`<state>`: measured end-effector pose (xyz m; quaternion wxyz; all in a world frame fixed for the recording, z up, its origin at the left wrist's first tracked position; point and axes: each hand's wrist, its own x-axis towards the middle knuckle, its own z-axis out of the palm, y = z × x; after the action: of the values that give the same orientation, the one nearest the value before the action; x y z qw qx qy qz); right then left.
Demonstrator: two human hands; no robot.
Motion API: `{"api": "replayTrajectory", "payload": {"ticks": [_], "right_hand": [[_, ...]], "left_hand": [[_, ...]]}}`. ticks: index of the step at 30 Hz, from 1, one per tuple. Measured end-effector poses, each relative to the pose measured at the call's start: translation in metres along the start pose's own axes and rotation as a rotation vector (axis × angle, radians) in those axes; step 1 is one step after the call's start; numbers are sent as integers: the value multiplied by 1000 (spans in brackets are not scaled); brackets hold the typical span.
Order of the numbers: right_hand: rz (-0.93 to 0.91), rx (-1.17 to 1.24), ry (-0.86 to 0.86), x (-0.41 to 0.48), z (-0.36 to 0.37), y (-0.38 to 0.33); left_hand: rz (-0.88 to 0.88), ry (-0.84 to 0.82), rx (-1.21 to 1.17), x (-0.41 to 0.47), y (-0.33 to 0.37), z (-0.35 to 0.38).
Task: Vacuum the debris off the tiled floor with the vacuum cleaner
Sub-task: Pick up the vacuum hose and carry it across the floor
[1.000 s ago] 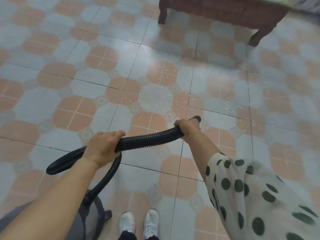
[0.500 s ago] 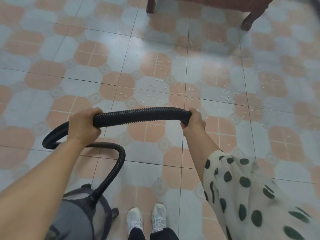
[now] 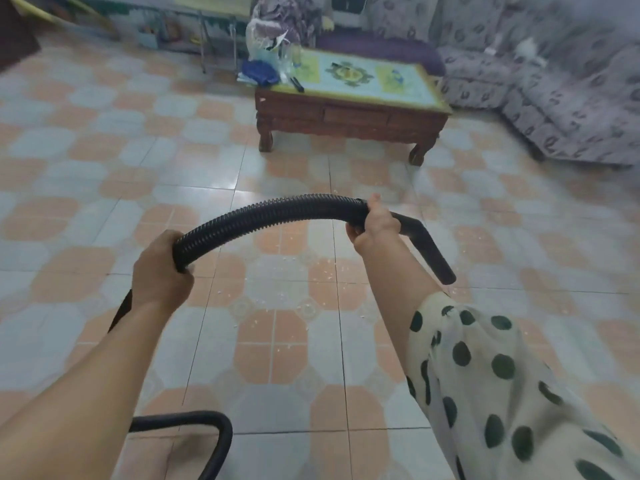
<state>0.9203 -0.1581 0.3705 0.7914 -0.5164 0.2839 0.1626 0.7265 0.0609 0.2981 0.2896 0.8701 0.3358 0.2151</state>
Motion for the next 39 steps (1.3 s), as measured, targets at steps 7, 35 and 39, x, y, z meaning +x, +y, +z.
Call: {"api": "replayTrajectory", "payload": {"ticks": [7,35,39], "right_hand": [[-253,-43,60,-19,27,-138],[-1012,-1089,104,178,-160,-503],[-863,-1192,71,200,-193,-487]], "left_hand": [[91,72,-34,33,123,-3],[213,-799,-205,-30,515,283],[193,-857,-250,-72,505,297]]}}
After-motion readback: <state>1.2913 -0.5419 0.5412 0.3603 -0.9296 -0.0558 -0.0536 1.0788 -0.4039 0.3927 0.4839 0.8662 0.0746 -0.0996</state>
